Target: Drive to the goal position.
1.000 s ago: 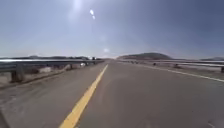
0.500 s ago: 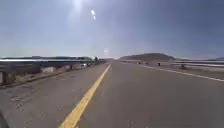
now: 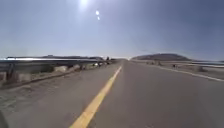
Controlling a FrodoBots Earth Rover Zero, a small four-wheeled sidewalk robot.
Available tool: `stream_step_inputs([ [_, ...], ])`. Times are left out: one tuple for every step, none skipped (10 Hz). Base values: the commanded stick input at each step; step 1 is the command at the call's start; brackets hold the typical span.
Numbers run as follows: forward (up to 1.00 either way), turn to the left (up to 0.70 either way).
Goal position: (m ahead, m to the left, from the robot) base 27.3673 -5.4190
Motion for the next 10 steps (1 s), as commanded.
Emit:
stream_step_inputs([
  [0.85, 0.0],
  [0.85, 0.0],
  [0.85, 0.0],
  [0.85, 0.0],
  [0.85, 0.0],
  [0.85, 0.0],
  [0.85, 0.0],
  [0.85, 0.0],
  [0.85, 0.0],
  [0.85, 0.0],
])
